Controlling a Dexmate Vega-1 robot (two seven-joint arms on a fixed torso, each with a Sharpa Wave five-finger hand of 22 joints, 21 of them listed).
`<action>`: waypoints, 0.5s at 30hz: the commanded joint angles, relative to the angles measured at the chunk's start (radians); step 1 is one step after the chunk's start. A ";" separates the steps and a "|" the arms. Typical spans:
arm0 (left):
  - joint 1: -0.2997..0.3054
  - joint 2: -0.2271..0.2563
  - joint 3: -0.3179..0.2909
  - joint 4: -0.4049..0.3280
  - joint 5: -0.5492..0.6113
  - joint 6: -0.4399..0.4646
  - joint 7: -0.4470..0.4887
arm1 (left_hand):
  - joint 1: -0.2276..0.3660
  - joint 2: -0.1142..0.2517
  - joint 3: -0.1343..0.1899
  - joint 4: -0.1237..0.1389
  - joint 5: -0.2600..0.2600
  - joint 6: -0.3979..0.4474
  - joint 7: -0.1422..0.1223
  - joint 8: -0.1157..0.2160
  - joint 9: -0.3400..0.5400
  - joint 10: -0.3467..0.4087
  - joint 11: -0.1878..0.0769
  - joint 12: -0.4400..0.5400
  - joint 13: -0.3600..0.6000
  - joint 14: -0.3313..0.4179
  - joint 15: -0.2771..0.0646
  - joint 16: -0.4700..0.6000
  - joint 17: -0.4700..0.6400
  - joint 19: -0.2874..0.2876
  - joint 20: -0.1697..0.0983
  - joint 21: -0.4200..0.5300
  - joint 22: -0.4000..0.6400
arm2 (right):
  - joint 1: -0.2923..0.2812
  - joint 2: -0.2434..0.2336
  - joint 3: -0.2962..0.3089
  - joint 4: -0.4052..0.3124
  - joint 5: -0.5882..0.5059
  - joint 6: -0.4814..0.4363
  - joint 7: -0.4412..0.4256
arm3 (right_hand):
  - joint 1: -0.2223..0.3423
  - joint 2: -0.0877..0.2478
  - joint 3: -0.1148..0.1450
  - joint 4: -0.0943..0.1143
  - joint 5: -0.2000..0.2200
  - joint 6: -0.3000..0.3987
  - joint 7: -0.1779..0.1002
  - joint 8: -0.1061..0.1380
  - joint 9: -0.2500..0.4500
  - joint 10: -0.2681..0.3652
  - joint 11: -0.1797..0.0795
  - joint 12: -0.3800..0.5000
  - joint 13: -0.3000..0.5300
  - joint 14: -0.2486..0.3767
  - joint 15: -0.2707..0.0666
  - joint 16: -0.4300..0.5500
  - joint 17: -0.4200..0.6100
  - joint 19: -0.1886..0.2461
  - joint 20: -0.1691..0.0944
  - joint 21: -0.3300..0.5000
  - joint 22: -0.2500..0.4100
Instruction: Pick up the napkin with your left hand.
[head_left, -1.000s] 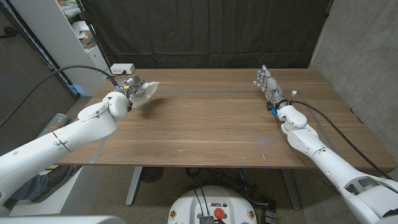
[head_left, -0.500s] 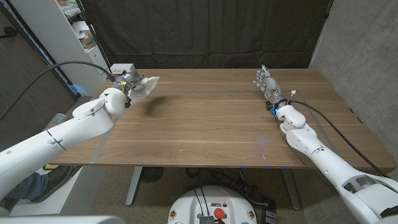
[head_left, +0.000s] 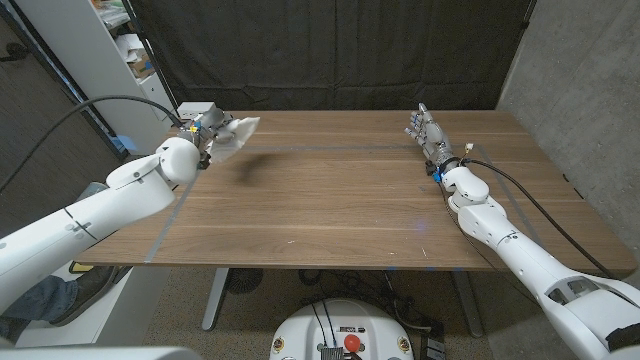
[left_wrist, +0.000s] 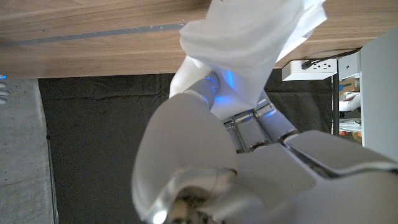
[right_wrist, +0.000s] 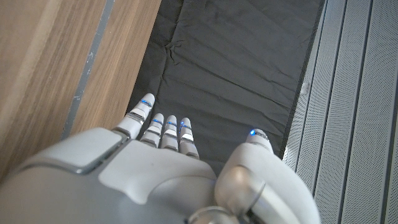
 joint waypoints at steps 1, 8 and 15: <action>0.017 0.023 -0.035 -0.021 -0.015 -0.031 -0.009 | -0.009 0.002 0.006 0.002 0.004 0.002 0.006 -0.003 0.002 0.006 -0.001 -0.007 0.004 0.008 -0.037 -0.003 0.004 -0.005 -0.027 0.009 0.001 | 0.013 0.007 -0.005 0.013 -0.004 0.003 0.004 | 0.000 0.010 -0.006 -0.001 -0.004 0.011 0.001 -0.001 0.002 0.007 0.003 -0.003 0.005 0.005 -0.001 -0.004 0.004 0.008 0.004 0.000 0.005; 0.031 0.020 -0.055 -0.027 -0.026 -0.042 0.001 | -0.012 0.002 0.008 0.003 0.004 0.002 0.006 -0.004 0.002 0.006 -0.002 -0.008 0.006 0.008 -0.035 -0.006 0.005 -0.007 -0.024 0.014 -0.001 | 0.013 0.005 -0.004 0.010 -0.002 0.000 0.006 | 0.000 0.010 -0.006 -0.001 -0.004 0.011 0.001 -0.001 0.002 0.006 0.003 -0.003 0.005 0.005 -0.001 -0.003 0.004 0.008 0.003 0.000 0.005; 0.016 0.017 -0.042 -0.026 -0.023 -0.047 -0.015 | -0.016 0.003 0.009 0.004 0.004 0.003 0.008 -0.005 0.003 0.007 -0.001 -0.009 0.009 0.011 -0.034 -0.007 0.008 -0.008 -0.024 0.021 -0.004 | 0.009 -0.002 -0.002 -0.001 -0.001 -0.005 0.004 | 0.001 0.011 -0.007 -0.001 -0.004 0.011 0.000 -0.001 0.002 0.006 0.003 -0.003 0.005 0.005 -0.001 -0.004 0.004 0.008 0.004 -0.001 0.005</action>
